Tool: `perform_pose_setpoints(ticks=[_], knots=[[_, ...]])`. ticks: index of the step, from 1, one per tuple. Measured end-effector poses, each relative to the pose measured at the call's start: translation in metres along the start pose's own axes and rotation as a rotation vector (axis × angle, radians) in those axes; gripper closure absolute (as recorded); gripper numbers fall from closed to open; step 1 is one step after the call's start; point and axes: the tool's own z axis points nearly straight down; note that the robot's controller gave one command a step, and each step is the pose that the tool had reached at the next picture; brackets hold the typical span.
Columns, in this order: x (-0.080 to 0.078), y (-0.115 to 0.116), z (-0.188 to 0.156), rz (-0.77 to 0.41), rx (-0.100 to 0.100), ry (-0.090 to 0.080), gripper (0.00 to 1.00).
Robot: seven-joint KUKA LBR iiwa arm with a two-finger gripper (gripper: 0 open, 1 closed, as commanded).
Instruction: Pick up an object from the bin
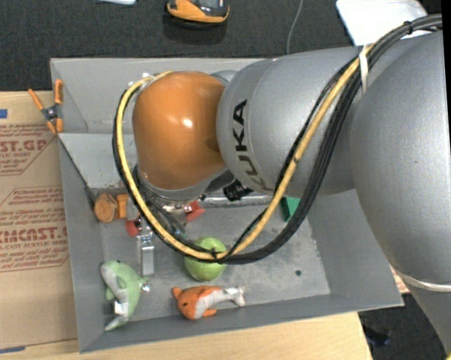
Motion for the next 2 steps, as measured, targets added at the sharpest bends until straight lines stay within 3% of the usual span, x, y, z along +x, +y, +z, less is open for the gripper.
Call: perform_pose_setpoints(ticks=[1, 2], knots=[[-0.002, -0.002, -0.005, 0.003, -0.002, -0.008, 0.0], [-0.009, 0.005, 0.068, 0.159, -0.004, -0.009, 0.0]])
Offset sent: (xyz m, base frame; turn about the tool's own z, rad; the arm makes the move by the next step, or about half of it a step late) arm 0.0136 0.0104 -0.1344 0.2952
